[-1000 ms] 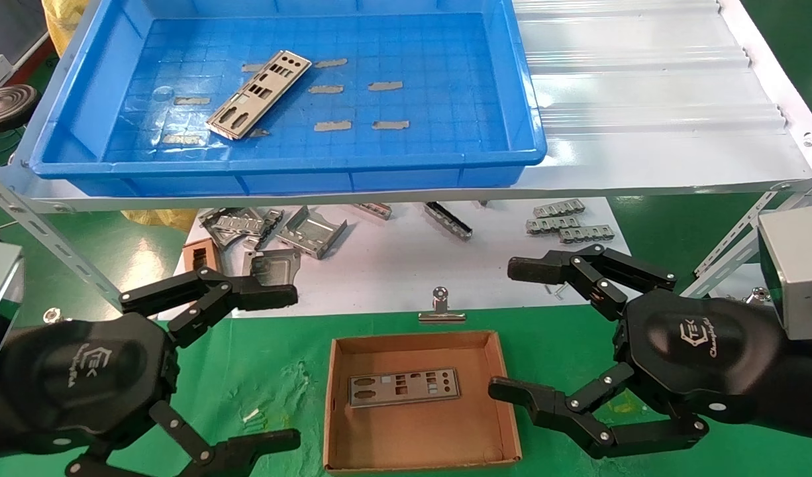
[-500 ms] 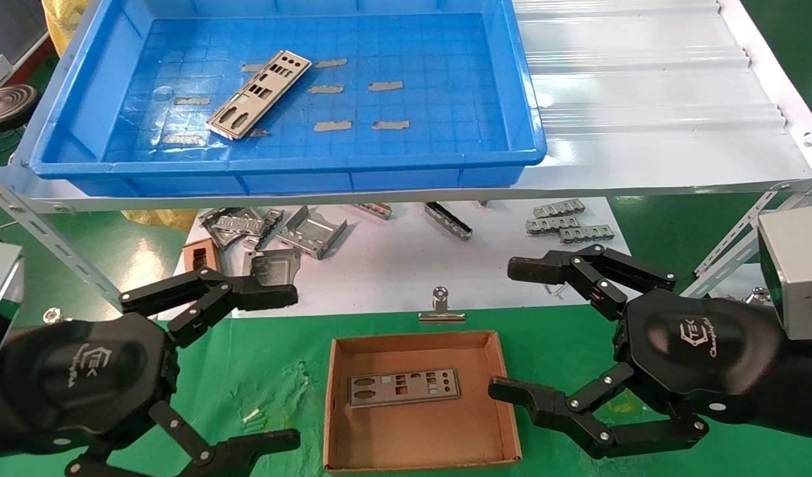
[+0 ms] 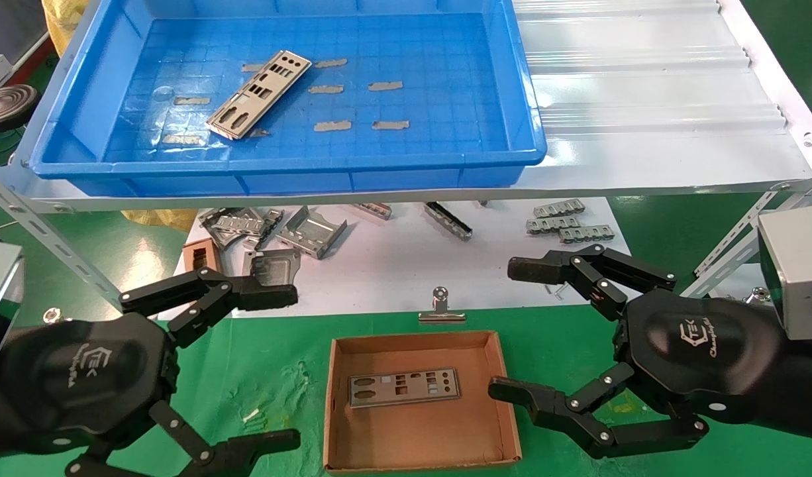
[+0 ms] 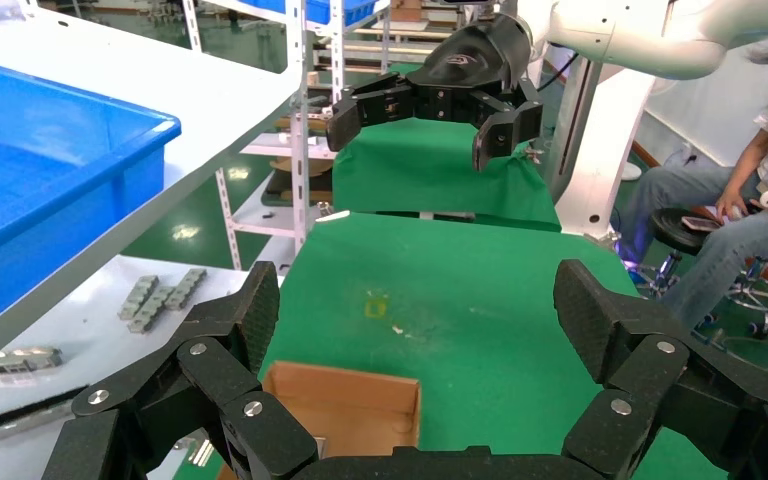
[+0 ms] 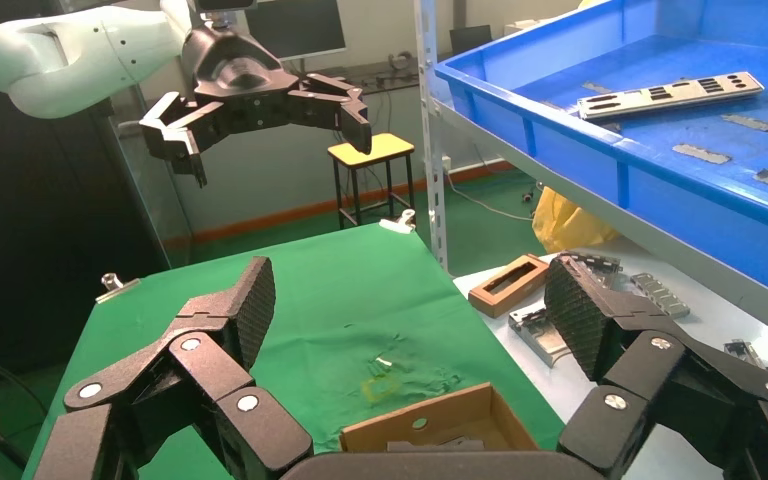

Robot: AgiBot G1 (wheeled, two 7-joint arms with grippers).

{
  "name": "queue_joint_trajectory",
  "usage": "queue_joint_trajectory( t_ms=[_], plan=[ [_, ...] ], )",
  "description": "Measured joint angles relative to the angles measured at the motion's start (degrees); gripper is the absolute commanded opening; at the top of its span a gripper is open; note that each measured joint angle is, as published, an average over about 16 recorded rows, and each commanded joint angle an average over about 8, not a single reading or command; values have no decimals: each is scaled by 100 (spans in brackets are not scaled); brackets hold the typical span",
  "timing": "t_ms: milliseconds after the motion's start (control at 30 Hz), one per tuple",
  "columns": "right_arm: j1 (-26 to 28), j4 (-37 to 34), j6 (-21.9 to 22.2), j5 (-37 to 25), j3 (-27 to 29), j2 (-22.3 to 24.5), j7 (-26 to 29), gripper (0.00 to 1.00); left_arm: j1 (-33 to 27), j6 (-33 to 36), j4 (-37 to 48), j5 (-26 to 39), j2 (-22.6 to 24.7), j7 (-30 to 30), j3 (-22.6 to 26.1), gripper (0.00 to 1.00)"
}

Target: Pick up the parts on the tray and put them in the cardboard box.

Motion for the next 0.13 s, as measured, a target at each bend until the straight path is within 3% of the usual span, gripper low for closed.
queue_joint_trajectory(
  t_ms=[133],
  plan=[
    [0,0,0,0,0,0,0,100,0,0,0,0,0,0,0,100]
  ],
)
